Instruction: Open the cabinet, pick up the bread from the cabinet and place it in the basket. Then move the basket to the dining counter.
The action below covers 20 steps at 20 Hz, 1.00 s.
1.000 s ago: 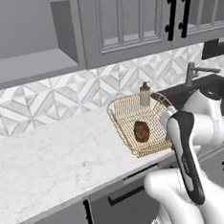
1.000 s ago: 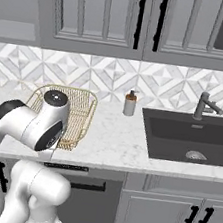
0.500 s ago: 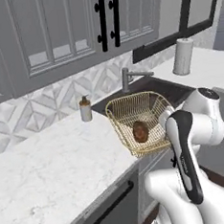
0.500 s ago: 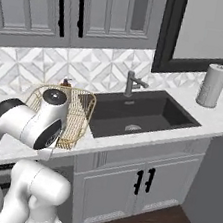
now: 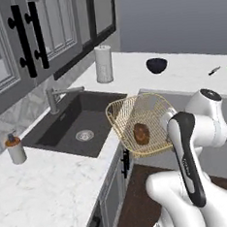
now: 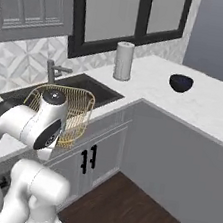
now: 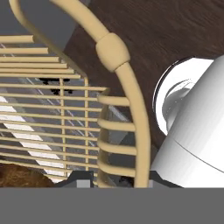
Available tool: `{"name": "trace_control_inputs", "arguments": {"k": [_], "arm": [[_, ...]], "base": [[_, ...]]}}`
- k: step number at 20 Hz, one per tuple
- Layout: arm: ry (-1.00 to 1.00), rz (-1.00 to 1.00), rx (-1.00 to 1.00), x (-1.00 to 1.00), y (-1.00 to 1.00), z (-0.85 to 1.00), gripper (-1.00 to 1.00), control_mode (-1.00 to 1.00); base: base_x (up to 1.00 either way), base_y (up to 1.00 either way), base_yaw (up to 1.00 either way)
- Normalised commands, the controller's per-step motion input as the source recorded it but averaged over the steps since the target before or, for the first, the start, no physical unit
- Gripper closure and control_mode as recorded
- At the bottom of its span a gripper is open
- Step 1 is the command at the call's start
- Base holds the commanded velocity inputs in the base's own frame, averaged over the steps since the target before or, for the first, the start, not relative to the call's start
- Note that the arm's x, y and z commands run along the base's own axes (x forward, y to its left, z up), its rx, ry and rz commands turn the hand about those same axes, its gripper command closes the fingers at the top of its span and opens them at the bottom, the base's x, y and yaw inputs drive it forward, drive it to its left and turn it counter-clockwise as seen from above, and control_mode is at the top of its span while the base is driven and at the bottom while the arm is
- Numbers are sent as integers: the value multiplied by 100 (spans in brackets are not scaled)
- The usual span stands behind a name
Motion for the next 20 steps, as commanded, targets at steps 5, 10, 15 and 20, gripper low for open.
{"name": "trace_control_inputs", "arguments": {"k": [5,10,15,20], "arm": [[0,0,0,0,0,0,100,100],[0,0,0,0,0,0,100,100],[0,0,0,0,0,0,100,100],[0,0,0,0,0,0,100,100]], "base": [[26,-42,-69],[43,-76,-57],[92,-100,-31],[99,-100,-26]]}}
